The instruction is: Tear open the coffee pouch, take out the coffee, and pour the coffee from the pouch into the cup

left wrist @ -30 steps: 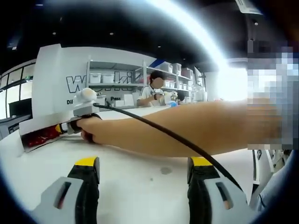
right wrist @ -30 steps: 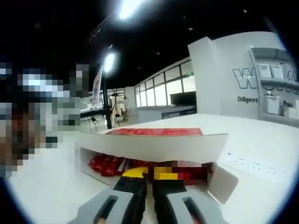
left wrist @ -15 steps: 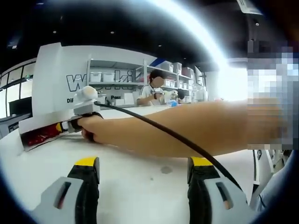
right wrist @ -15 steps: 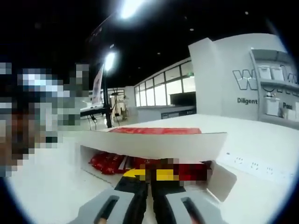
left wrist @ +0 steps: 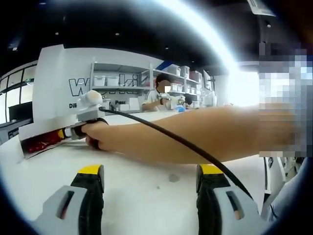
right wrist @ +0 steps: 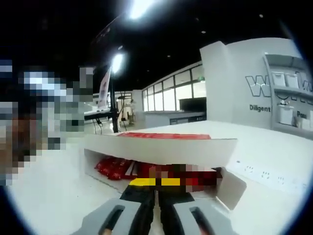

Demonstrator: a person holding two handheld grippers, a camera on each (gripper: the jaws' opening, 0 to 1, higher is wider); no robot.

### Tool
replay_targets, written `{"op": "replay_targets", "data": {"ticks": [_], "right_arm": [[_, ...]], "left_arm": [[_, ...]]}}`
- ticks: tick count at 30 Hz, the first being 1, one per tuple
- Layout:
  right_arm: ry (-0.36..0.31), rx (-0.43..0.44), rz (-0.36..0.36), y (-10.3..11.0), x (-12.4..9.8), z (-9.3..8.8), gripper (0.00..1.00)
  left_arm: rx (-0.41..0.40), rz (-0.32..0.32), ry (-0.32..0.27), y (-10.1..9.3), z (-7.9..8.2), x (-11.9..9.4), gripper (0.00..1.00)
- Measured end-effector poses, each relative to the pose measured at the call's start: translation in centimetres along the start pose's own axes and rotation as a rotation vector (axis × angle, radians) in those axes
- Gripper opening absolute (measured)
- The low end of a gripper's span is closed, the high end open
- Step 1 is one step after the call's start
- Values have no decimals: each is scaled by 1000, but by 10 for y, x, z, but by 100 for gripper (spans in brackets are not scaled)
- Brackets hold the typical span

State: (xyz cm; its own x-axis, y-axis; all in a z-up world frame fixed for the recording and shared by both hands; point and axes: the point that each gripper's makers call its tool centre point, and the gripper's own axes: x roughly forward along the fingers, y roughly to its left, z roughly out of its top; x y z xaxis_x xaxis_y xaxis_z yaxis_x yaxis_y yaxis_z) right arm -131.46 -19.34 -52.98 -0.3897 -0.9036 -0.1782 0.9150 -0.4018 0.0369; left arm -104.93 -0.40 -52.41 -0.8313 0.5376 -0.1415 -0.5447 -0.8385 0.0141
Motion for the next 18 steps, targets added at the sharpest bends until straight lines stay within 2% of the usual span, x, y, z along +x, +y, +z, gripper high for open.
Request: {"op": "replay_targets", "data": {"ticks": [18], "right_arm": [[-5,-17,4,1,-12,-1,2]], "left_arm": [[-13,-2,4,-1,-1,0,79]]}}
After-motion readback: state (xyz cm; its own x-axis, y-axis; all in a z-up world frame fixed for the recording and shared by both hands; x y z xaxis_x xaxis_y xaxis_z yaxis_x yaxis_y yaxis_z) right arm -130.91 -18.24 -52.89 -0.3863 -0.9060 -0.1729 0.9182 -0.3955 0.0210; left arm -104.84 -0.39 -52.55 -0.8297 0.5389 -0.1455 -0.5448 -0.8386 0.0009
